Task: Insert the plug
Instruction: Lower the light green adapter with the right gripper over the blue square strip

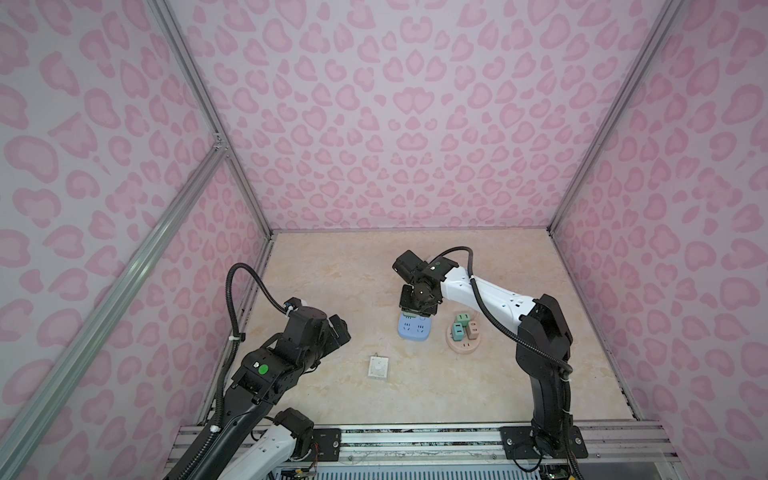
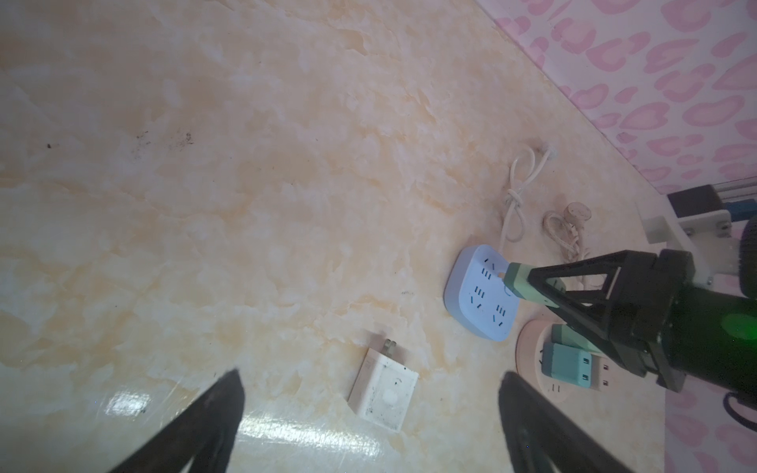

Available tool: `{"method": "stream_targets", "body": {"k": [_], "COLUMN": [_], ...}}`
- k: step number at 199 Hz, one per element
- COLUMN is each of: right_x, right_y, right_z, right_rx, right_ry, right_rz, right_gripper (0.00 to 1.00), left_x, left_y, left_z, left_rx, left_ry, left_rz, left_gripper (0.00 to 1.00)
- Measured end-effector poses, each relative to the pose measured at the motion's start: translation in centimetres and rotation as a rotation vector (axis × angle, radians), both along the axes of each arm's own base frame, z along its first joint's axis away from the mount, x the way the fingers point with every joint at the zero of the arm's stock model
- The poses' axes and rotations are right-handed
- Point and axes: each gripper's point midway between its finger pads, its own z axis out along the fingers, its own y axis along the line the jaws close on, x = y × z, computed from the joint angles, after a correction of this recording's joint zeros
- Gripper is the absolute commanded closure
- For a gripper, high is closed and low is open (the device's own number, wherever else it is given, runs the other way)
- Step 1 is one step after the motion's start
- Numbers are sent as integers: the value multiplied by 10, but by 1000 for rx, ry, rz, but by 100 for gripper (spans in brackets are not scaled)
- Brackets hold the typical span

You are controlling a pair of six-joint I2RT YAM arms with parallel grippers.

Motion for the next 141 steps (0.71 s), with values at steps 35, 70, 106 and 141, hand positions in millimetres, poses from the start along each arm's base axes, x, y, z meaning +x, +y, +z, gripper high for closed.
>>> {"method": "stream_targets", "body": {"k": [35,70,106,141], "right_x": [1,4,7,9], "right_y": [0,-3,-4,-2], "right_z": [-8,-15,-20,-21], "right_rx": [-11,-25,-34,-35], "right_ry": [9,16,16,16], "right_rz": [-2,-11,-16,-12], "right_gripper": [100,100,100,100], "left_x": [0,1,2,2], "left_y": [0,0,-1,0], "left_z": [0,0,-2,-5], "left_rx": [0,-1,-1,3], "left_ry": [-2,-3,-2,2], "left_rz": [1,0,1,3], "left_gripper": [1,1,1,1]}}
